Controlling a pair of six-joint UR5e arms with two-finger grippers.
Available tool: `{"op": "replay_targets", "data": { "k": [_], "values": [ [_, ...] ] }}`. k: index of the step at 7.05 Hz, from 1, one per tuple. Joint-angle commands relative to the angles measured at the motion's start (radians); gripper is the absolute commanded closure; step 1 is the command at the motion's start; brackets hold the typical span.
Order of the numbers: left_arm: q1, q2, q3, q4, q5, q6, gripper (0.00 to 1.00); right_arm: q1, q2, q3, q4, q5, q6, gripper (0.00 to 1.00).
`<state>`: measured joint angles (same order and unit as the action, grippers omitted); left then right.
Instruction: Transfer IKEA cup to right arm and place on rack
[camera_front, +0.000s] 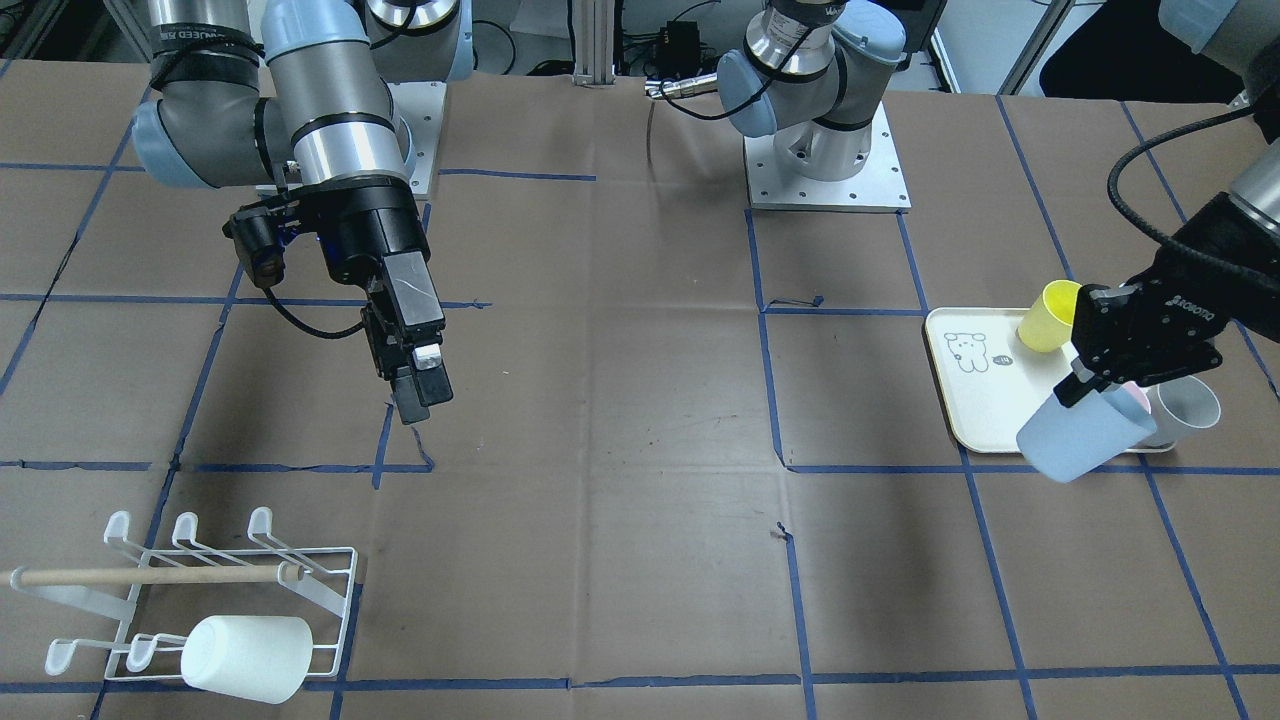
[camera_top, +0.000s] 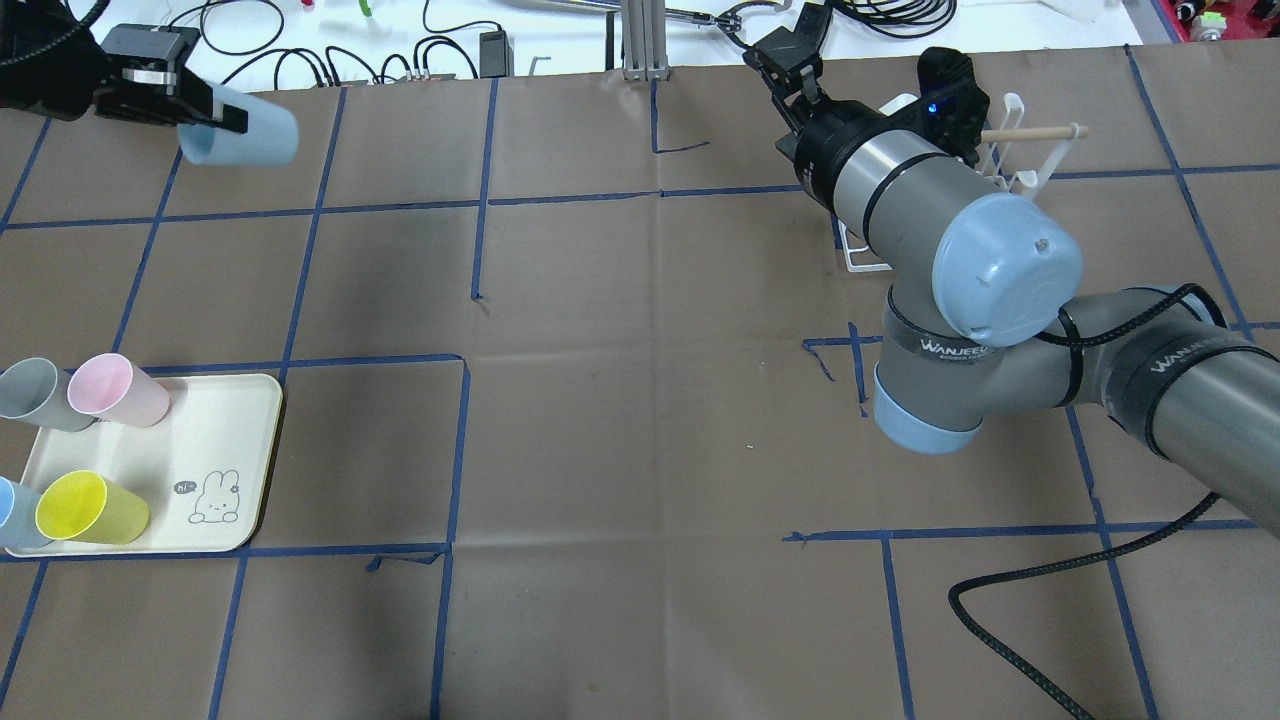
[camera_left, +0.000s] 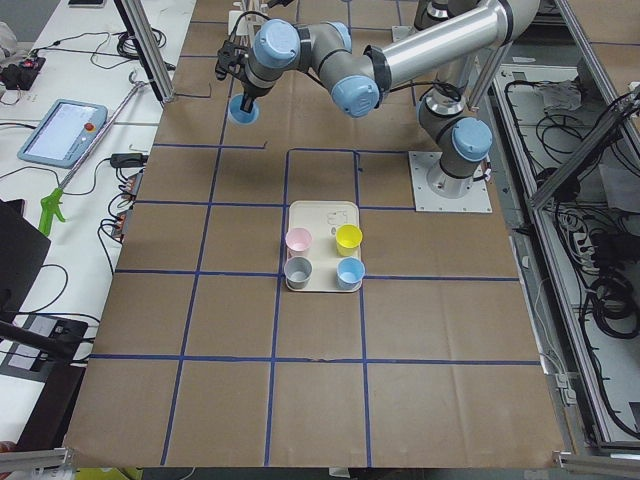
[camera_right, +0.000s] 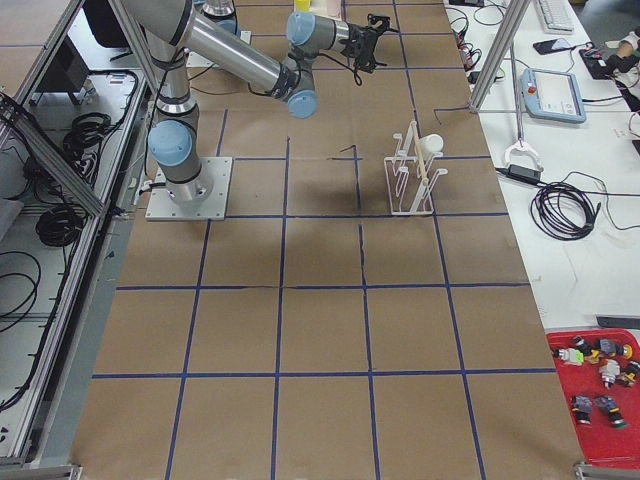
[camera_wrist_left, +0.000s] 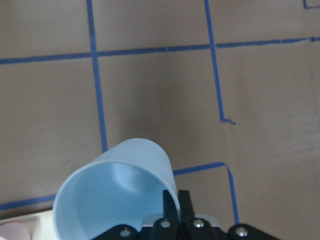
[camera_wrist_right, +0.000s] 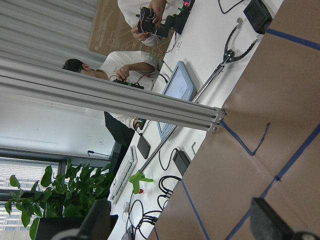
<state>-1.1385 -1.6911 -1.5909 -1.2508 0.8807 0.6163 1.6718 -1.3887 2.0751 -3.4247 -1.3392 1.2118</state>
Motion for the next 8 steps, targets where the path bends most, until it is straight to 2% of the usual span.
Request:
{"op": "replay_targets", "data": {
  "k": [1, 2, 3, 5, 7, 8],
  "values": [
    [-0.087, -0.01, -0.064, 0.232, -0.168, 0.003, 1.0, -0.001, -0.001, 0.007, -0.028, 0.0, 0.002, 0.0],
    [-0.124, -0.045, -0.122, 0.398, -0.246, 0.003, 1.0, 0.0, -0.003, 0.007, -0.042, 0.0, 0.003, 0.0],
    [-0.154, -0.097, -0.182, 0.56, -0.379, 0.003, 1.0, 0.0, -0.001, 0.007, -0.042, 0.002, 0.018, 0.0],
    [-0.204, -0.182, -0.279, 0.873, -0.538, 0.008, 1.0, 0.003, -0.003, 0.008, -0.042, 0.002, 0.081, 0.0],
    [-0.236, -0.203, -0.415, 1.162, -0.613, 0.002, 0.96, 0.038, -0.003, 0.008, -0.042, 0.031, 0.321, 0.0],
    [-0.253, -0.196, -0.49, 1.286, -0.614, -0.001, 0.96, 0.061, -0.003, 0.008, -0.044, 0.026, 0.394, 0.0]
  ]
}}
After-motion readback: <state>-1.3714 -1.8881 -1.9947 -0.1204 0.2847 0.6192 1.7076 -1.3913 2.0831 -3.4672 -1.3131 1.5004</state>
